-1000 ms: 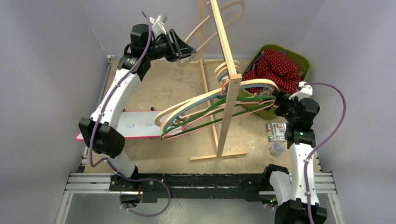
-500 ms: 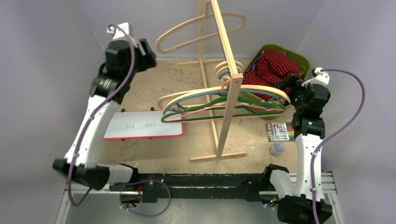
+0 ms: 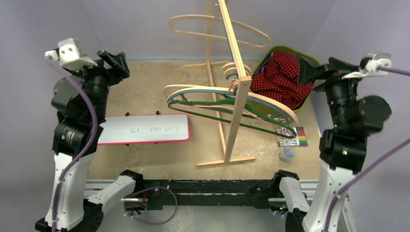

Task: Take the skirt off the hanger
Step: Reset both arms

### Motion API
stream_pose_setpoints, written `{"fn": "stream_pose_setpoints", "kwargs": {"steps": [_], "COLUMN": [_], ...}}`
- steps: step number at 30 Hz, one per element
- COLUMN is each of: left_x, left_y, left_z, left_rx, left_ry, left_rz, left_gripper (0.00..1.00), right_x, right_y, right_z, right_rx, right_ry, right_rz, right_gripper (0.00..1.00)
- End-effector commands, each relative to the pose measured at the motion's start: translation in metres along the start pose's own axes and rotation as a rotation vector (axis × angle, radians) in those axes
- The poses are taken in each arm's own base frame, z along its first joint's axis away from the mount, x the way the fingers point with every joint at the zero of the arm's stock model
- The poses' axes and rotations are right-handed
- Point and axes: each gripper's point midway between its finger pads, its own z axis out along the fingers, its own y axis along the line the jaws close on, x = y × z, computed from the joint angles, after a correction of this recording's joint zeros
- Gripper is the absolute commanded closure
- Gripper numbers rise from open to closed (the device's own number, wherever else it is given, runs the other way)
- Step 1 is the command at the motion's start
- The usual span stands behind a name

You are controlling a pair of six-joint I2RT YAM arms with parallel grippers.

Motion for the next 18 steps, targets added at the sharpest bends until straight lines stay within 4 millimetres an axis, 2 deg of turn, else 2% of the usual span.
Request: {"fn": "stream_pose_setpoints", "kwargs": {"steps": [1,3,5,7,11,18], "left_x": [-0.044,-0.048,-0.054,-0.060,-0.065,-0.069], "left_y": [-0.021,-0.025,-0.025,-0.024,-0.029,-0.021], "left_z": [-0.020,-0.024,-0.029,-0.033,-0.045,-0.057], "left_rx": [0.132,0.165,0.171,0.172,0.223,0.225], "left_ry": [-0.131,-0.144,-0.162,-0.184,-0.219,-0.298], "left_rz": [-0.058,-0.061,-0.061,-0.073,-0.117,-0.170], "left_gripper": [0.29,0.29,0.30,0.30,0.30,0.30], "right_x": [-0.047,-0.054,-0.057,-0.063,-0.068,-0.073], "right_y": [0.077,0.085,0.078,0.063,0.039,0.021], "right_z": [-0.042,-0.062,-0.076,-0.083,-0.091,-0.099], "right_rx": [-0.348,-0.364,-0.307,-0.208,-0.066,0.029], "right_ry": [-0.108,-0.142,-0.163,-0.186,-0.205,-0.225], "right_rz": [-0.173,-0.224,-0.248,-0.242,-0.215,-0.198], "right_gripper": [0.01,0.01,0.01,0.01,0.01,0.01]}}
